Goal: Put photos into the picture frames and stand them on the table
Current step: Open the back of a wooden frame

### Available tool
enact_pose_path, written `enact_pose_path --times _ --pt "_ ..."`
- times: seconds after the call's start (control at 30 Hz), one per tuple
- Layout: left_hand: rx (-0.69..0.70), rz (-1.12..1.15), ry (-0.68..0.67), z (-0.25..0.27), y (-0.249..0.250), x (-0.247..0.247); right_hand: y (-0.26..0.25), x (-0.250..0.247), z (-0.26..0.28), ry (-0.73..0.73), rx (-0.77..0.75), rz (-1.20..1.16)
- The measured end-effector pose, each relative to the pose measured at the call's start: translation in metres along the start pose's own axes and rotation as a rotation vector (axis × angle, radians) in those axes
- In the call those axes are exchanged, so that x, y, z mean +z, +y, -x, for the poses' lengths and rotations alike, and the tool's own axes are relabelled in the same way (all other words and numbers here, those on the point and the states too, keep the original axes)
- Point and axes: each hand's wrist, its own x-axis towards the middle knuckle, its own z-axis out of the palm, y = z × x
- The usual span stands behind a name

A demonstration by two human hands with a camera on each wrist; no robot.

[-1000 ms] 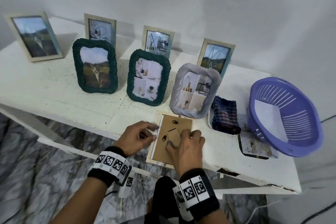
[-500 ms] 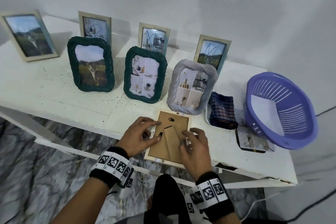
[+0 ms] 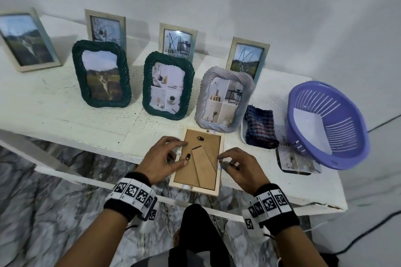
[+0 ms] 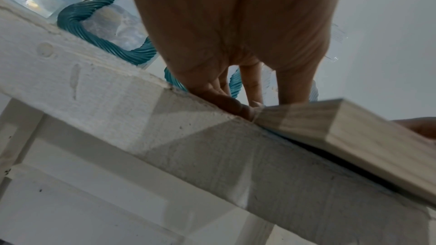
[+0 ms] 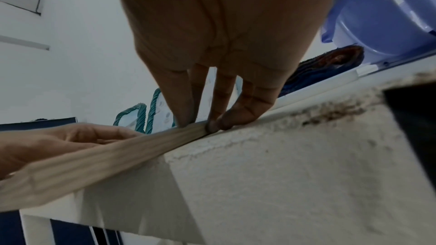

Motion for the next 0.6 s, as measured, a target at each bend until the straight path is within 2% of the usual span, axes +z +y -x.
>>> enact_pose_path --times 0.13,0.27,0.6 --pt "0.015 -0.042 0.000 -0.001 -0.001 0.001 0.000 -0.004 -0.006 -0.092 0.031 -0.018" --pt "0.025 -0.059 0.006 0.000 -0.001 0.001 -0.003 -0.006 -0.014 -0.150 -0.008 0.043" --pt "-0.009 -0.054 0.026 0.005 0.007 0.001 -0.008 0.009 -0.009 -0.042 0.010 0.226"
